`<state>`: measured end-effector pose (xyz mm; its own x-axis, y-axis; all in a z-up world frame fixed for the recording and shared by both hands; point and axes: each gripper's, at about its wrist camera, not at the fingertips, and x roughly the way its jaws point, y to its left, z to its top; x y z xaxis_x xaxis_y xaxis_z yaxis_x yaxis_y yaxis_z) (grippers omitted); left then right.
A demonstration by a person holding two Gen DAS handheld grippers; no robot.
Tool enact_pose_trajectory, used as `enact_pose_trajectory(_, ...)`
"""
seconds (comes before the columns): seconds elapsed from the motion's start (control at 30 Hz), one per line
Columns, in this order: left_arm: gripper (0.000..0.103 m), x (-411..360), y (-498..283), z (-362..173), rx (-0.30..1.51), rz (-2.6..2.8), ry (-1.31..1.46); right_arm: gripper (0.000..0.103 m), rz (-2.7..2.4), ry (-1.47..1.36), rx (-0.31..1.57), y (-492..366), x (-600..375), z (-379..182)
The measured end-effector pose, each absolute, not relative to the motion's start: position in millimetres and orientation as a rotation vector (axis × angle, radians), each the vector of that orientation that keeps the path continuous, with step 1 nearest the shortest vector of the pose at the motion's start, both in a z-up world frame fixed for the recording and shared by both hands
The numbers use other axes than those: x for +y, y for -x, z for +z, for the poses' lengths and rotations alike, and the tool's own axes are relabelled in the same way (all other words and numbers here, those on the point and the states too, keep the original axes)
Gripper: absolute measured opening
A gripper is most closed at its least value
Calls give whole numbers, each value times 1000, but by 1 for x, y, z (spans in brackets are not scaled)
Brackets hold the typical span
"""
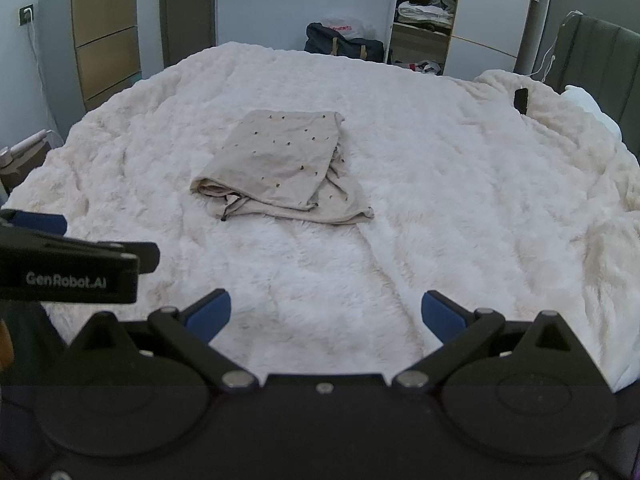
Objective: Fold clothes
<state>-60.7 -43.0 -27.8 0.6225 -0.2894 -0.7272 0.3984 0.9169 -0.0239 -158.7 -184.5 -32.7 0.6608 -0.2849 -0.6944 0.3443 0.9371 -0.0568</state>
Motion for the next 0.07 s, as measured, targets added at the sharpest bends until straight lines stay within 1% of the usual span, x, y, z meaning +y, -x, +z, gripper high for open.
enact_pose_trajectory(0.07,103,-43,60,-29,806,-397,-144,103,-351,-88,772,159,-185,-33)
